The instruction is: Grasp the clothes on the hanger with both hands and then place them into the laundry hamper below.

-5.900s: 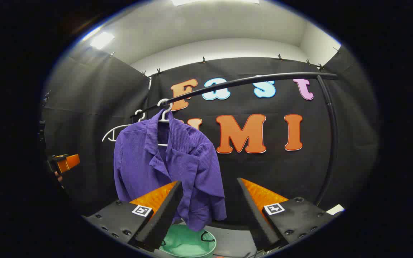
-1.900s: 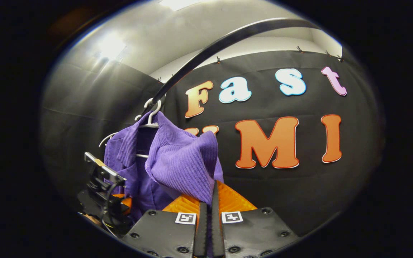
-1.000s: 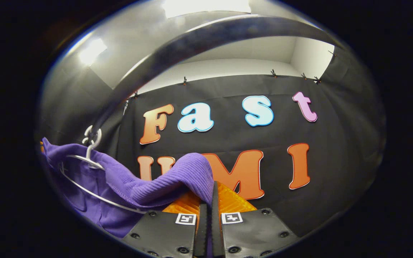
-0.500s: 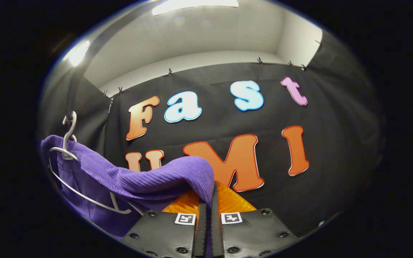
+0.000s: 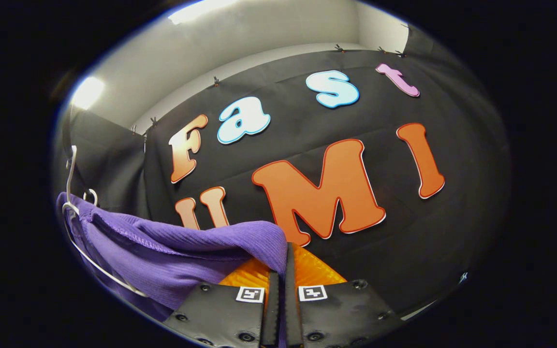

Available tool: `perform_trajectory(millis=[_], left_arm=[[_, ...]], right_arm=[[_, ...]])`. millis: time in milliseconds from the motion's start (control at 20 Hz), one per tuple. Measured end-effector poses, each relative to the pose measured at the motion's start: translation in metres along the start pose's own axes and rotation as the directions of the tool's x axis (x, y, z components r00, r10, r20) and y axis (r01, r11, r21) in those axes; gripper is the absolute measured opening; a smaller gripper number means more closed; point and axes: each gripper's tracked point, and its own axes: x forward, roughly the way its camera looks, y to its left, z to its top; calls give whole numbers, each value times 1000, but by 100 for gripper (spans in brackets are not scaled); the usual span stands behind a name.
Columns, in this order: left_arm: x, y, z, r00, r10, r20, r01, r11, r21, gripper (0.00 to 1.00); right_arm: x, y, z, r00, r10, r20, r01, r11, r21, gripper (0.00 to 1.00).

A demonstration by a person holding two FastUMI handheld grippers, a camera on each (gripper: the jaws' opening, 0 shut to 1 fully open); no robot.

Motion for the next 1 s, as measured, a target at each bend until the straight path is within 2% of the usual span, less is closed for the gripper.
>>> perform_trajectory(millis=[100, 150, 250, 350, 400, 450, 500, 550, 700, 800, 1000], left_arm=[[3, -4, 0, 1000, -15, -12, 15, 1000, -1, 7], [6, -9, -2, 999, -25, -25, 25, 1000, -7, 5], [7, -14, -10, 998, -37, -46, 36, 999, -18, 5], [8, -11, -18, 997, -36, -66, 35, 999, -22, 5], [9, -11, -21, 997, -35, -75, 34, 999, -20, 5], [13, -11, -25, 996, -33, -84, 33, 999, -8, 5], [17, -10, -33, 995, -21, -98, 23, 1000, 18, 5], [18, -6, -46, 992, -7, -127, 13, 999, 44, 2], [10, 11, -63, 989, 28, -146, -19, 998, 63, 7], [-1, 20, -69, 992, 25, -124, -10, 993, 122, 2], [-15, 29, -78, 992, 24, -125, -6, 990, 142, 7]], right_arm=[[14, -6, 0, 1000, -9, -2, 9, 1000, 27, 12], [22, -7, 2, 1000, -14, 0, 14, 999, 50, 12], [38, -7, 3, 1000, -14, -5, 14, 992, 128, 13], [50, 4, -4, 1000, 12, -22, -8, 983, 181, 13], [61, 8, -6, 1000, 7, -11, -5, 986, 167, 8], [64, 14, -22, 998, 20, -53, -13, 991, 134, 12], [67, 17, -34, 996, 37, -85, -27, 994, 108, 7], [64, 19, -54, 991, 56, -120, -41, 992, 120, 12], [48, 16, -96, 984, 83, -155, -54, 981, 185, 13], [24, 2, -110, 985, 75, -154, -56, 991, 124, 13], [-15, -1, -132, 980, 83, -182, -68, 994, 90, 13]])
